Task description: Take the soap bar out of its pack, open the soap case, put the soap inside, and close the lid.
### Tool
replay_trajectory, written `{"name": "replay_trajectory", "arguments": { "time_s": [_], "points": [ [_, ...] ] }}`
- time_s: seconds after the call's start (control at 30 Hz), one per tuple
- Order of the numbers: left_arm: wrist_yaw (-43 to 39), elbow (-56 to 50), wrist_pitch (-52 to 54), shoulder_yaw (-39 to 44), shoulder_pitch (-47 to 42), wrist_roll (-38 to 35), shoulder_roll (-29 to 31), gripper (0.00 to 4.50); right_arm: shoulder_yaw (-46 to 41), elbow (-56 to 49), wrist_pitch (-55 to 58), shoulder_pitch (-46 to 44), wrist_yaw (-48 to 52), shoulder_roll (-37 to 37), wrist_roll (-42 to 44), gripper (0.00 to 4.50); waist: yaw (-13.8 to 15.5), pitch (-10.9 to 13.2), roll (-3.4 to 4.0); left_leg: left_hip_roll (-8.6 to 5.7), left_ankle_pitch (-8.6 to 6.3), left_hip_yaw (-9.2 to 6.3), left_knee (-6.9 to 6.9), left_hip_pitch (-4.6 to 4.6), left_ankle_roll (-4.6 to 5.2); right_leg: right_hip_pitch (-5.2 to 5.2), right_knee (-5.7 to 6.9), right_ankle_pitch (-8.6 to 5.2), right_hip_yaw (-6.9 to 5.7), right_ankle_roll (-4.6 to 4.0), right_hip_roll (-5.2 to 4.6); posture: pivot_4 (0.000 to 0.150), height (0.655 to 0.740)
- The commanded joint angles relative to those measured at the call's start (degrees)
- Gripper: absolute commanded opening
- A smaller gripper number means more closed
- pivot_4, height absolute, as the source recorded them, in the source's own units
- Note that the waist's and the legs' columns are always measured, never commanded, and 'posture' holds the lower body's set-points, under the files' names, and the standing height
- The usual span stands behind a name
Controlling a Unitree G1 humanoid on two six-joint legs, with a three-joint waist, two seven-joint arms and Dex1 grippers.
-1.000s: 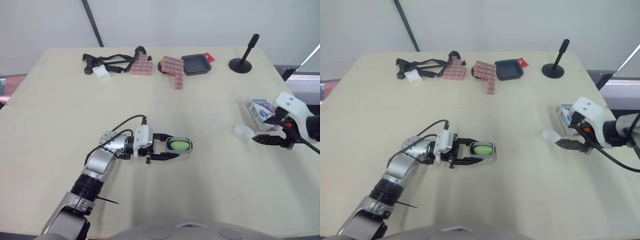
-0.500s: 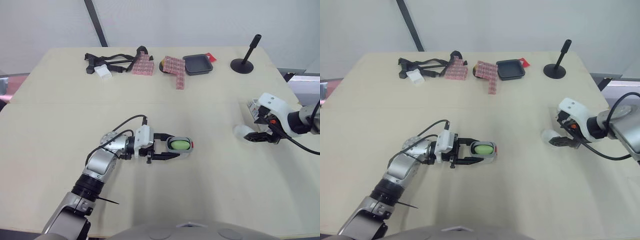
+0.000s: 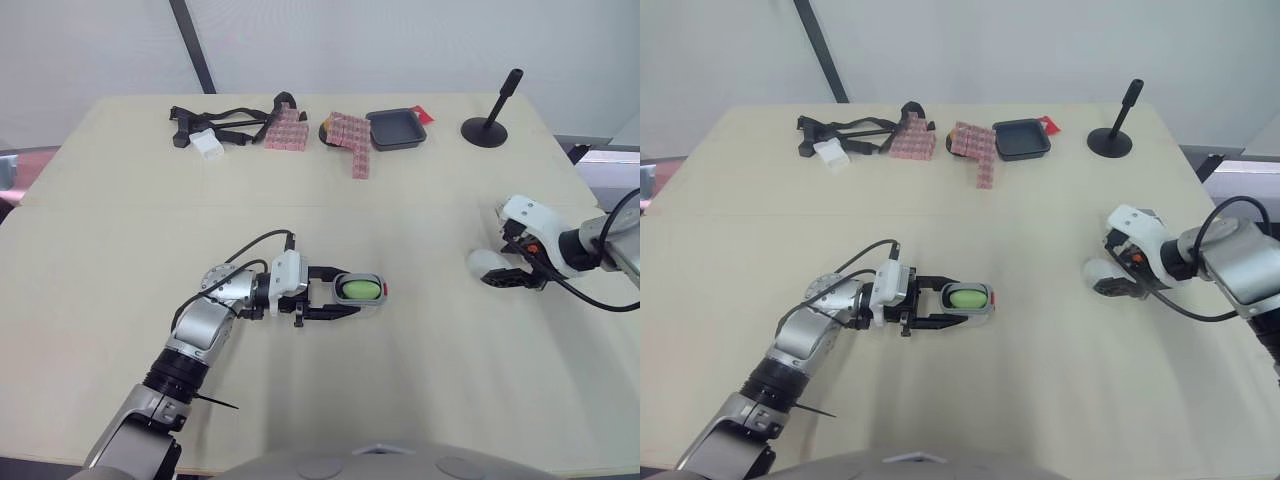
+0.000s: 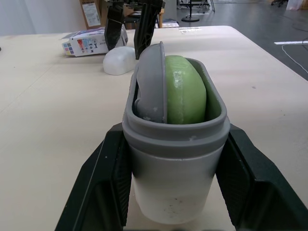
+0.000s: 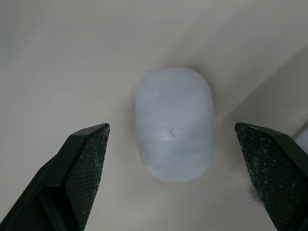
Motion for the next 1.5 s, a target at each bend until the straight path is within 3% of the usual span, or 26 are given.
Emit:
{"name": "replay_trajectory", "arguments": {
  "time_s": [0.03, 0.6, 0.87, 0.9, 1.2, 1.5],
  "points": [
    [0.48, -1.32, -0.45, 0.15, 0.27, -0.02, 0.28, 1.91, -0.46, -0.12, -0.55, -1.02, 0.3, 0.02, -1.53, 4.48, 0.02, 0.0, 0.0, 0.0, 0.0, 0.0, 0.0, 0.0, 0.0, 0.0, 0.0, 0.0, 0.0, 0.0, 0.0, 0.15, 0.74],
    [1.22, -1.06, -0.44, -0.07, 0.08, 0.2, -0.09, 1.91, -0.41, 1.53, -2.1, -0.64, 1.46, 0.99, -5.0, 4.48, 0.0, 0.0, 0.0, 0.0, 0.0, 0.01, 0.02, 0.0, -0.01, 0.0, 0.01, 0.0, 0.0, 0.01, 0.0, 0.15, 0.74],
    [1.44, -1.1, -0.45, -0.08, 0.16, 0.34, -0.01, 1.91, -0.35, 1.62, -2.65, -0.62, 1.49, 2.04, -6.12, 1.98, 0.0, 0.0, 0.0, 0.0, 0.0, 0.01, 0.02, 0.0, -0.01, 0.0, 0.01, 0.0, 0.01, 0.01, 0.0, 0.15, 0.74],
    [1.48, -1.1, -0.42, -0.08, 0.16, 0.35, 0.0, 1.91, -0.33, 1.58, -2.67, -0.57, 1.55, 2.06, -6.2, 1.92, 0.0, 0.0, 0.0, 0.0, 0.0, 0.01, 0.02, 0.0, -0.01, 0.0, 0.01, 0.0, 0.01, 0.01, 0.0, 0.15, 0.74],
    [1.64, -0.47, -0.53, 0.08, 0.01, 0.52, 0.1, 1.91, -1.9, -2.62, -4.28, -2.59, 5.24, 1.08, -4.82, 1.92, -0.04, 0.0, 0.0, 0.01, 0.0, 0.01, 0.02, 0.01, -0.01, 0.0, 0.02, 0.0, 0.0, 0.01, 0.0, 0.15, 0.74],
    [1.87, 2.99, -0.99, 0.07, -2.85, 1.03, -1.06, 1.91, -0.02, -16.63, -1.34, -15.16, 14.04, 1.84, 1.12, 1.92, 0.03, 0.0, 0.01, 0.03, 0.0, 0.04, 0.06, 0.0, 0.0, -0.05, 0.14, 0.0, 0.03, 0.0, 0.01, 0.15, 0.74]
  ]
}}
